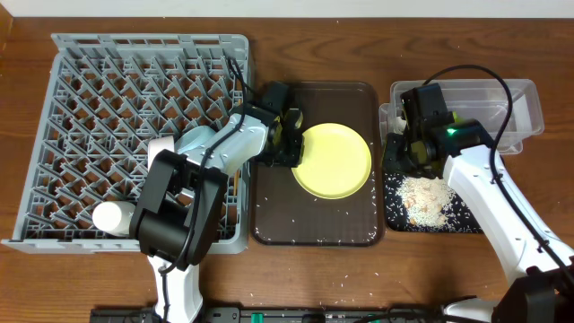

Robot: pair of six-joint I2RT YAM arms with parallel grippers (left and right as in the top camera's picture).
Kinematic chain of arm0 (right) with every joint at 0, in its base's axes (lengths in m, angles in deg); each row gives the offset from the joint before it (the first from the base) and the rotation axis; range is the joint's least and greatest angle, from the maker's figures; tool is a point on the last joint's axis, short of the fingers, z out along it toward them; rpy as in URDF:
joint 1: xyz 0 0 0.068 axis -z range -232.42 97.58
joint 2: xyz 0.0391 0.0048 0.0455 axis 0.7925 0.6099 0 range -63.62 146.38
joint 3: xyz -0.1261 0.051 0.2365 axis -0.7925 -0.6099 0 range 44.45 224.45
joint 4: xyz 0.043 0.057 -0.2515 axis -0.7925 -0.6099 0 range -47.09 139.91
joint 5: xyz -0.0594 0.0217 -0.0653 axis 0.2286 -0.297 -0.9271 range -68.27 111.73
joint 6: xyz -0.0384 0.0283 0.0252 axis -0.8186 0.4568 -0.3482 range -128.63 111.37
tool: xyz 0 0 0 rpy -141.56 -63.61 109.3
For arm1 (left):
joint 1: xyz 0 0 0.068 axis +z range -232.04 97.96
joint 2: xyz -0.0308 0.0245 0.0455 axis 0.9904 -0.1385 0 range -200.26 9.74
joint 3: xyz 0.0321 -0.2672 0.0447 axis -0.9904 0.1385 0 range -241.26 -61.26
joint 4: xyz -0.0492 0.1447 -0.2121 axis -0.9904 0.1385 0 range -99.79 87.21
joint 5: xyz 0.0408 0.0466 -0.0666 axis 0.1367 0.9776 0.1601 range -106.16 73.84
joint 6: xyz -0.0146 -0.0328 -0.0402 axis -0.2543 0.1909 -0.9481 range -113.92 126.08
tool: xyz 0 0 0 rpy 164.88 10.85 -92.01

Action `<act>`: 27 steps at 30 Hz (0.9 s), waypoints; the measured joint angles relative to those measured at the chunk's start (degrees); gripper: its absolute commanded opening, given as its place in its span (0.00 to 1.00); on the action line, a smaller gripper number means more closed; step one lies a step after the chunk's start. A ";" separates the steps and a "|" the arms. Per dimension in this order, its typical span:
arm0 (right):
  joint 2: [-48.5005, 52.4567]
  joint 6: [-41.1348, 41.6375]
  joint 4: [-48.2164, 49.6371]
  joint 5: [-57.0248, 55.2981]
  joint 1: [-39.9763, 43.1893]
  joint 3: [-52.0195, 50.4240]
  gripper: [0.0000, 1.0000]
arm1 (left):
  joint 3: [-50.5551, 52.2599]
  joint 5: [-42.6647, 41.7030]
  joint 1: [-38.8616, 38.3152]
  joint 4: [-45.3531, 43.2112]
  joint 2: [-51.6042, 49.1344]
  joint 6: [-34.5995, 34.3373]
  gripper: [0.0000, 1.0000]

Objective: Sort waste into correct bins and load items into the dishwasher

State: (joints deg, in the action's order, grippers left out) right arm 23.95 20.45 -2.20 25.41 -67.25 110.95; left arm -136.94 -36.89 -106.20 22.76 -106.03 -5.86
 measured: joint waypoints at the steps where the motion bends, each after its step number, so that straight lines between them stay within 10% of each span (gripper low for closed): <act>1: 0.02 -0.02 -0.02 0.04 0.00 0.00 0.21 | 0.00 -0.04 0.00 0.02 -0.04 -0.02 0.08; 14: 0.02 -0.02 -0.98 0.42 0.00 -0.02 0.22 | 0.09 0.02 0.39 0.02 1.49 -0.04 0.07; 27: 0.00 -0.02 -1.20 0.42 0.00 -0.02 0.23 | -0.04 9.51 2.40 6.69 31.21 2.19 0.08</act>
State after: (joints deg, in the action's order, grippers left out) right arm 23.95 20.43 -3.41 25.83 -67.25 110.93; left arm -136.98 -27.38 -103.80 29.45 -74.82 -3.68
